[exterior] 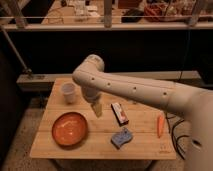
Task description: Move the arm in a circular motion
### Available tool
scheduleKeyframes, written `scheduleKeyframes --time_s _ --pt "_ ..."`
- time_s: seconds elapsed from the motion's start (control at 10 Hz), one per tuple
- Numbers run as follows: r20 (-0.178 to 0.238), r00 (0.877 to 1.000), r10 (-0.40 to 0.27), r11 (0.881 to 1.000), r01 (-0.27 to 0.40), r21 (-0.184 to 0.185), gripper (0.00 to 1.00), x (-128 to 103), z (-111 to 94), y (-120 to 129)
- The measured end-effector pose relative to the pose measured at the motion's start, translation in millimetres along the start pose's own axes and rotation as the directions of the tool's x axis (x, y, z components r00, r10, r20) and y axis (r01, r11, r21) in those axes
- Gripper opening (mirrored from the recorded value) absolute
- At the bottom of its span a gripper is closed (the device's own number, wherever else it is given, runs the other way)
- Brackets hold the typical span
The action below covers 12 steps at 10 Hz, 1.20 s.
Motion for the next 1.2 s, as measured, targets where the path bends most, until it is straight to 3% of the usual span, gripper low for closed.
scheduleKeyframes --time_s 0.2,0.4,0.7,0.9,1.1,1.2 --pt "0.003 0.990 -0.142 0.990 0.142 -0.010 0.80 -9 4 -29" --pt "-0.019 0.988 -0.155 0.988 0.155 0.008 0.80 4 8 -60" --pt "-0.044 0.997 -0.067 0.995 0.069 0.065 0.80 57 2 -92" --pt "-0.052 0.998 0.027 0.994 -0.021 0.105 0.80 112 -5 -95" --pt "-0.052 0.989 0.137 0.982 -0.129 0.138 0.80 169 -11 -85" --pt "-0.044 0.978 0.205 0.969 -0.196 0.152 0.80 194 -13 -76"
